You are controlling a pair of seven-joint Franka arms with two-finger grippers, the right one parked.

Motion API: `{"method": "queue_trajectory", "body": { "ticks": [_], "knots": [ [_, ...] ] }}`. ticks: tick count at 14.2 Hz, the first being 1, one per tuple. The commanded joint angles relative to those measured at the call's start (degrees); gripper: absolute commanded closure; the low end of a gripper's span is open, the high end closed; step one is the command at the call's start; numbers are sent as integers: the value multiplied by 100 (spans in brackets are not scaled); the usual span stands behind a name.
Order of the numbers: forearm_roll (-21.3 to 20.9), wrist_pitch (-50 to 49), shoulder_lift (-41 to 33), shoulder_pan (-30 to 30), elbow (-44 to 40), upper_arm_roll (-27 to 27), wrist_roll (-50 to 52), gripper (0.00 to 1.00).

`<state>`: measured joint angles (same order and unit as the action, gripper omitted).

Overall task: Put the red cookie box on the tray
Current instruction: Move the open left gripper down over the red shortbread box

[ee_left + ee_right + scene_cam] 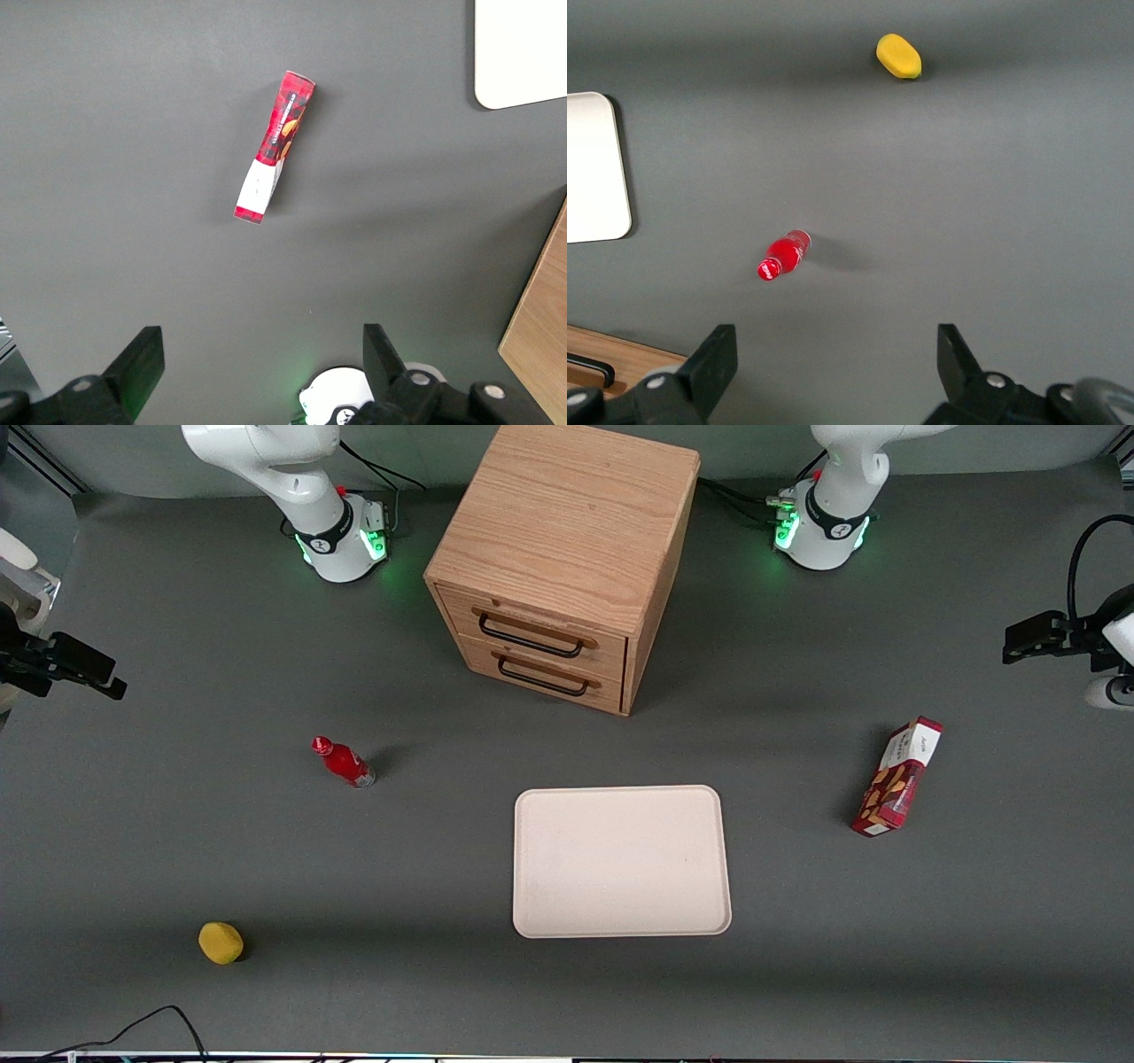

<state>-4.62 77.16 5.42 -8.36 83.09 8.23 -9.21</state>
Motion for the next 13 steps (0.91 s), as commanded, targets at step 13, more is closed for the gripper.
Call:
{"method": "queue_trajectory", "body": {
  "ticks": [13],
  "knots": [
    [603,3592,1108,36,2351,-418,-1512,0]
  ]
}}
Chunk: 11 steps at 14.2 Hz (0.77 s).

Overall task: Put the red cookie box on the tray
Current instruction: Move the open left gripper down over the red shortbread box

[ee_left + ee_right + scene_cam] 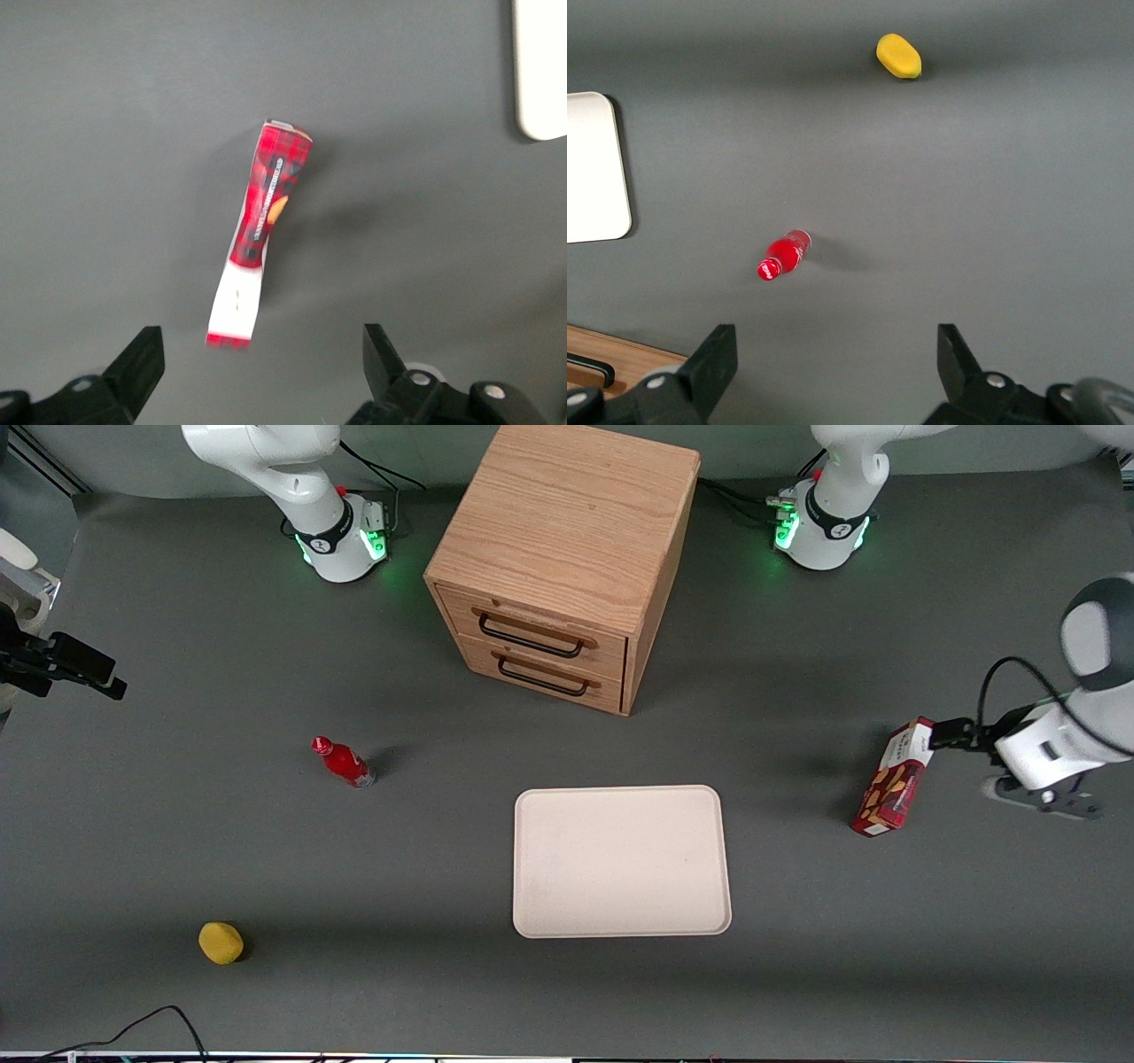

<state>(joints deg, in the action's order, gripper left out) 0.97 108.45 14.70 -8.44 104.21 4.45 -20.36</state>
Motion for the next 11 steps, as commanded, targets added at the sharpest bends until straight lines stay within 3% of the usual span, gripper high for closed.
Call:
{"method": "queue_trajectory", "body": {
  "ticks": [1,6,7,8,11],
  "knots": [
    [44,910,260,45,457,-41,-512,0],
    [26,2863,718,45,1415,-41,-777,0],
    [26,3127,718,36,1618,-41,-768,40],
    [26,3208,727,18,1680,-58,-776,99],
    [35,3086,745,9,1567,-67,-698,100]
  ]
}}
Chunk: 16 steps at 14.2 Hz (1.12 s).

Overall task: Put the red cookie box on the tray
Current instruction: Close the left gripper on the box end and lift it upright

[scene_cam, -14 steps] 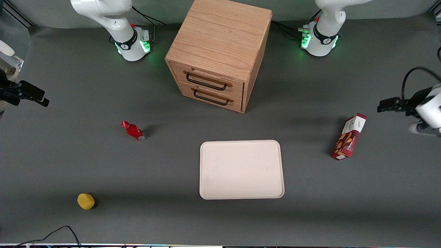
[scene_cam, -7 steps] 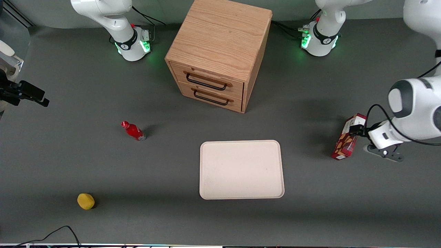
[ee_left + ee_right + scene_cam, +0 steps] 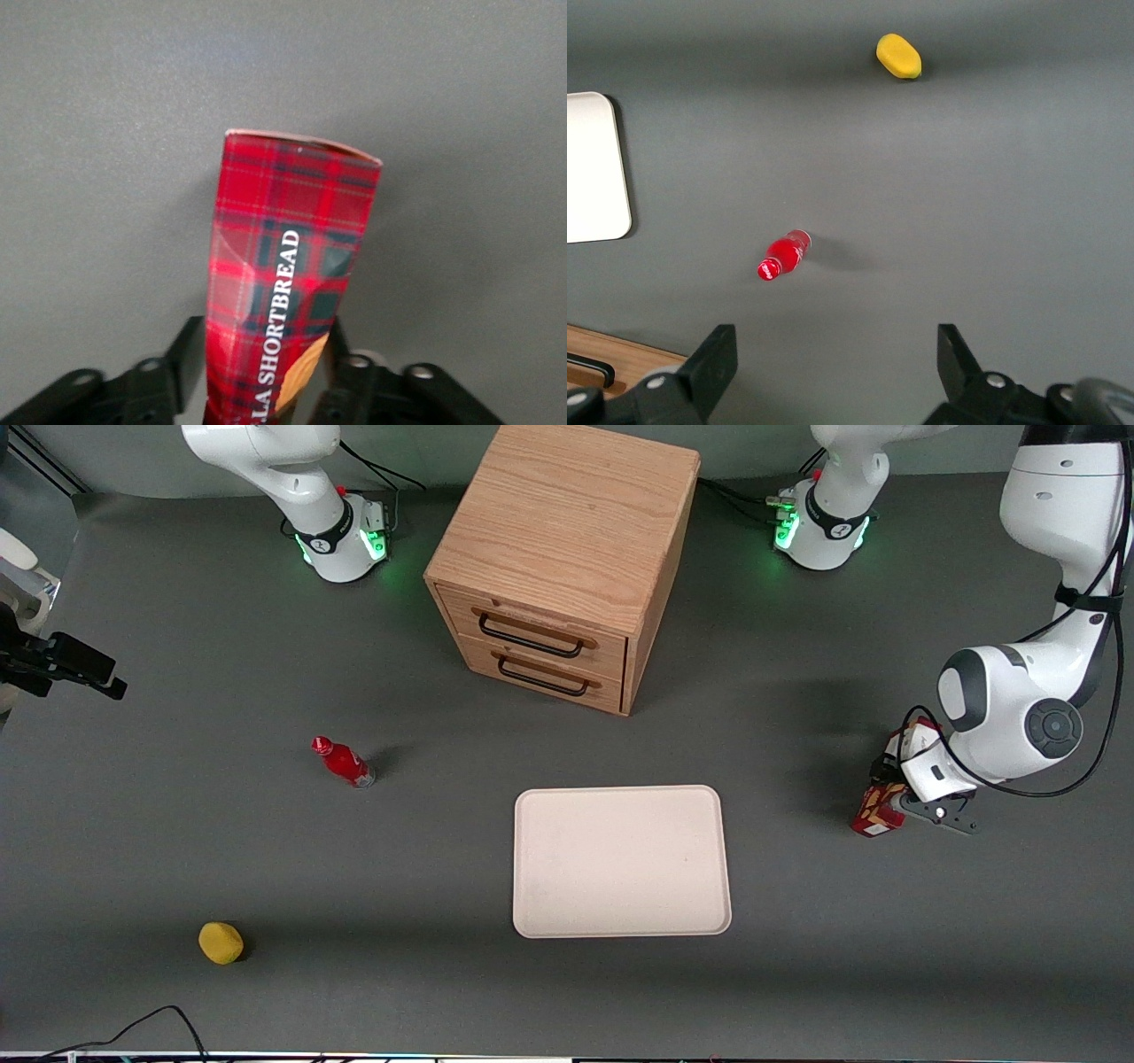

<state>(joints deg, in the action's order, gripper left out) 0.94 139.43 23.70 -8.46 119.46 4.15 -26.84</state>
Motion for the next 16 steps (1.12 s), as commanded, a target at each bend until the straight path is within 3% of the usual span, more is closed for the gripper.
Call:
{"method": "queue_trajectory", "body": {
  "ticks": [1,5,10,12,16],
  "knots": [
    [46,-90,-164,20,-18,-37,-32,100],
    [81,-1036,-251,37,-675,-11,213,100],
    [38,-3964,-278,82,-3100,804,2187,100],
    [20,-4274,-252,90,-3655,1279,3110,100],
    [-286,-3986,81,274,-3781,2193,4727,100]
  ]
}}
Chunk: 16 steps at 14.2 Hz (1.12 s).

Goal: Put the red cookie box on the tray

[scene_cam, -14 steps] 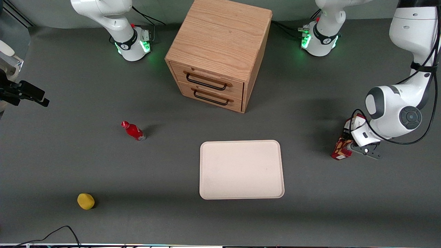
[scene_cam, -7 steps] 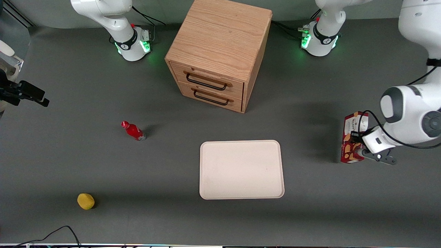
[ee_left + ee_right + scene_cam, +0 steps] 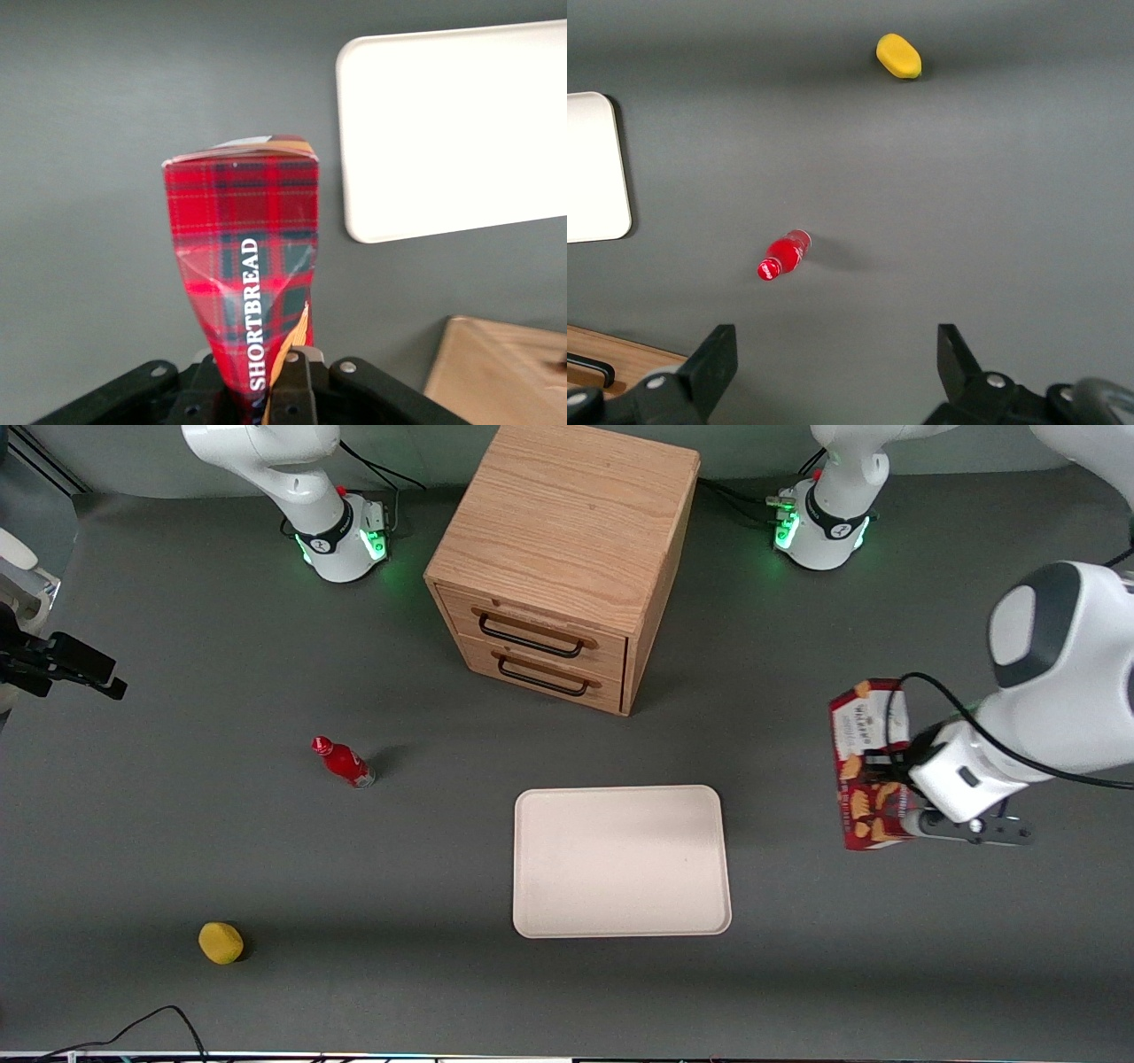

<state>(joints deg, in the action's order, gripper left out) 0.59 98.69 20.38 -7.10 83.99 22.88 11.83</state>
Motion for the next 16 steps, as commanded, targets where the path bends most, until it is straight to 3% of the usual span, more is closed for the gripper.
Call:
{"method": "queue_trajectory", "body": {
  "ticks": [1,4,7,12,13,14,16],
  "knots": [
    [-470,376,580,156,-234,583,1248,100],
    [-1068,1447,1334,287,-234,1059,2242,100],
    [-1832,2538,2039,473,-173,1069,2735,100],
    [-2607,3304,2418,526,249,1043,3150,100],
    [-2616,3332,2427,517,267,1025,3150,44],
    [-2608,3315,2418,508,267,1025,3167,0],
    [-2529,3131,2296,403,241,1043,3159,0]
  ]
}}
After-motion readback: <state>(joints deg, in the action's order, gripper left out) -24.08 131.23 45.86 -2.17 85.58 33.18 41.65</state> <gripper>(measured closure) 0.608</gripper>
